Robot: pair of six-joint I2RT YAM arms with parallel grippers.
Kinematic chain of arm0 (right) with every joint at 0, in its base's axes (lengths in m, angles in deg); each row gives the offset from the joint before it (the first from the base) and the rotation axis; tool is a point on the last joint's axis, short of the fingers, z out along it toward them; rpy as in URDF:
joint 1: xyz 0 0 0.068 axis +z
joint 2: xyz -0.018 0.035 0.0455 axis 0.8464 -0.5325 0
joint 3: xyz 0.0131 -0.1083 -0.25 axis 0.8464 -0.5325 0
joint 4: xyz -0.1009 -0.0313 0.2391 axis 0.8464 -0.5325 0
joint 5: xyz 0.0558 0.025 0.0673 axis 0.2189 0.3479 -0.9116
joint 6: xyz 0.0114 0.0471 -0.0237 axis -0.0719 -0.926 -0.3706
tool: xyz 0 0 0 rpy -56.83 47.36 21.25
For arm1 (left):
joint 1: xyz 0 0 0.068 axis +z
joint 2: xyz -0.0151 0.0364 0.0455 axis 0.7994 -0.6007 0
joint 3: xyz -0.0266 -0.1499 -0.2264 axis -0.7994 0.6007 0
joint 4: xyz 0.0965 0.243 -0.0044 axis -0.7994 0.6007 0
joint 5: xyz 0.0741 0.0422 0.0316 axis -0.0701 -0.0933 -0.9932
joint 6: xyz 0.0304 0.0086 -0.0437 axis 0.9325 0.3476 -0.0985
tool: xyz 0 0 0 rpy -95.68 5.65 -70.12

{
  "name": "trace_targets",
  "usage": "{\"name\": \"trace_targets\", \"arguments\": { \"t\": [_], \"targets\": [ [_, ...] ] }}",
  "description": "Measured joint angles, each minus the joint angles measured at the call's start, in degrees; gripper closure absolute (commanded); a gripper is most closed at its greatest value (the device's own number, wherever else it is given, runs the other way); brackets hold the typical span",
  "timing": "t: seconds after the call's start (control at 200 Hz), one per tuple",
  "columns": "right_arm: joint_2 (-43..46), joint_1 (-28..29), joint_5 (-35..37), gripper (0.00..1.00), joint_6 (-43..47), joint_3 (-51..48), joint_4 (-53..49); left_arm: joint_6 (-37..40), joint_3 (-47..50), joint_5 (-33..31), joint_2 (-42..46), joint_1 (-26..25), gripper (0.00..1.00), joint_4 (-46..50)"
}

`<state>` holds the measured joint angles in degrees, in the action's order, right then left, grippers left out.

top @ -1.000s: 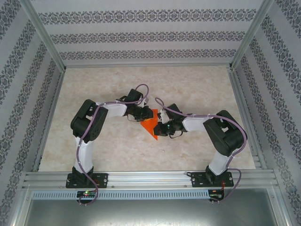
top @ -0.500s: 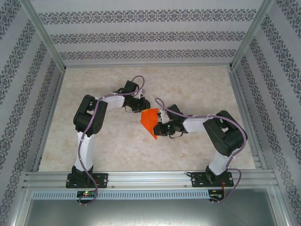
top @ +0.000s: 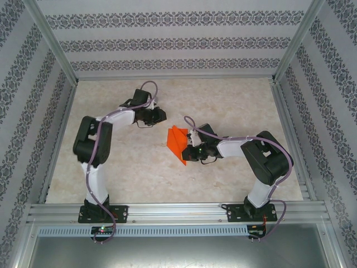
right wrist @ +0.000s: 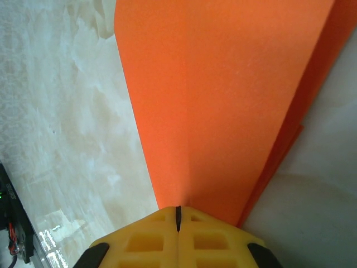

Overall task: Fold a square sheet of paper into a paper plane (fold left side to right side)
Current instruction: Fourth fold the wing at the center of the table.

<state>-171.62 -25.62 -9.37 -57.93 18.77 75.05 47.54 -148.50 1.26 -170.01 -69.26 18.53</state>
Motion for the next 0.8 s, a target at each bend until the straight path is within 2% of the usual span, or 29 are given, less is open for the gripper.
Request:
{"name": "trace_targets", "arguments": {
  "t": [0.115, 0.205, 0.34, 0.495, 0.799],
  "targets": [
    [-0.1, 0.0, 0.0, 1.0, 0.0, 0.2, -0.2, -0.6, 7.7, 1.6, 9.6, -1.8, 0.78, -3.8],
    [-0.2, 0.0, 0.0, 1.0, 0.0, 0.4, -0.6, -2.3, 13.8, 3.5, 12.5, -4.9, 0.79, -8.8],
    [-0.3, -0.1, -0.3, 1.0, 0.0, 0.5, -0.8, -5.6, 20.8, 5.7, 10.9, -11.0, 0.8, -14.1],
    [-0.3, -0.1, -0.3, 1.0, 0.0, 0.5, -0.9, -8.4, 23.1, 5.9, 8.7, -16.1, 0.8, -18.3],
    [-0.4, -0.1, -0.2, 1.0, 0.0, 1.2, -1.9, -11.1, 23.1, 4.7, 4.5, -16.4, 0.81, -23.3]
  ]
}}
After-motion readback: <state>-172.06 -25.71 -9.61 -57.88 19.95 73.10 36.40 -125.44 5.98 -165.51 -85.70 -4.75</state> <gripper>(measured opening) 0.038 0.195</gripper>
